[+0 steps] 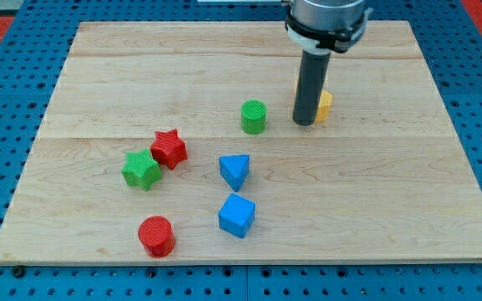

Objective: Move the red star above green circle

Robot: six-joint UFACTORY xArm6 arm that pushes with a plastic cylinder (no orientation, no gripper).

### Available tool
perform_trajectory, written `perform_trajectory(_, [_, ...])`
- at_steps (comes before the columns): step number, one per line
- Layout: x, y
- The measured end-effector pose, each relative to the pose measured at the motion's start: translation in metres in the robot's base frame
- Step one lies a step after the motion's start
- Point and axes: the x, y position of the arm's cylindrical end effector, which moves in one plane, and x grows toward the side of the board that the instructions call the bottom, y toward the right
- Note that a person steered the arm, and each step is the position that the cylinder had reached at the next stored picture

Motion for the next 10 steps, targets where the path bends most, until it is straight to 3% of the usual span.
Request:
perform_trajectory(1, [-0.026,-0.048])
perform_trajectory(2, [-0.019,-0.067])
perform_trajectory(3, [0.017,-0.078])
perform_trajectory(4, [-0.005,-0.110])
perform_trajectory(5, [0.008,-0.203])
perform_trajectory(7, [0.120,-0.224])
perform_trajectory(8, [0.119,-0.206])
perform_trajectory(10, [0.025,-0.187])
